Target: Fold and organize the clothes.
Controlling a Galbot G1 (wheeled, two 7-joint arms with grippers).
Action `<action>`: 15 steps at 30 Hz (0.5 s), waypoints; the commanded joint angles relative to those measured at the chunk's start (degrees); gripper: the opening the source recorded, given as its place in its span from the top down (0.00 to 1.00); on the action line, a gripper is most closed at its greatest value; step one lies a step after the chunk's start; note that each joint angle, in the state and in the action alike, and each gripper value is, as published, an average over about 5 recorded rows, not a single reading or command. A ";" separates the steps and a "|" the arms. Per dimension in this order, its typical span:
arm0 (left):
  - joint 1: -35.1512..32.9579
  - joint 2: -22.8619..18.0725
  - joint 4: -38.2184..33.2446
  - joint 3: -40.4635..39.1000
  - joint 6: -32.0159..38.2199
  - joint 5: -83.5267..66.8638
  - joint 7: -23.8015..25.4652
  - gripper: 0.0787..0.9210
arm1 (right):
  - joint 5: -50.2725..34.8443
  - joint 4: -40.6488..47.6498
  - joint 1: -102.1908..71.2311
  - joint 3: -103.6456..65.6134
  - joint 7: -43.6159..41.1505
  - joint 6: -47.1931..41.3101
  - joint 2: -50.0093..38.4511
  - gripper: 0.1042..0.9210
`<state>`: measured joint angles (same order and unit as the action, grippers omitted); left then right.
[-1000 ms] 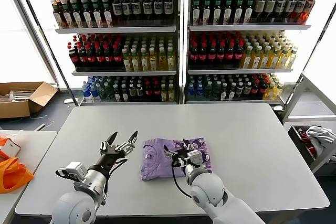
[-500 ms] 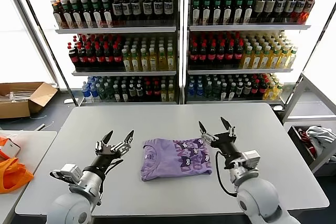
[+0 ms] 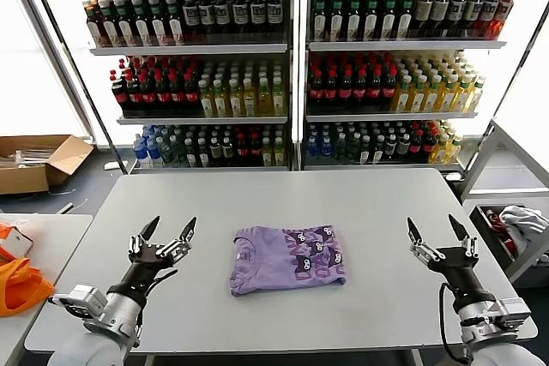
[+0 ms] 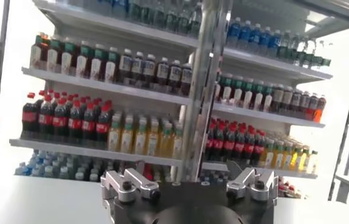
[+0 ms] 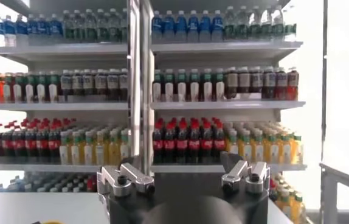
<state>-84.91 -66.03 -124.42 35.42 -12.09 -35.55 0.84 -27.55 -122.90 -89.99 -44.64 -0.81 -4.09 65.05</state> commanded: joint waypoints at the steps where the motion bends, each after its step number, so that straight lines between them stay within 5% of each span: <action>1: -5.32 -0.80 -1.98 5.10 2.42 2.37 1.86 0.12 | 1.38 -1.46 -7.37 -8.87 -2.48 3.28 1.40 0.12; 15: -4.26 -0.36 -2.31 6.54 2.22 2.91 2.41 0.12 | 5.97 -0.77 -8.13 -8.15 -3.01 3.96 3.87 0.12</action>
<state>-88.53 -66.41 -126.26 40.33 -10.10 -33.21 2.69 -23.72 -123.73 -96.01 -50.78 -3.22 -1.12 67.87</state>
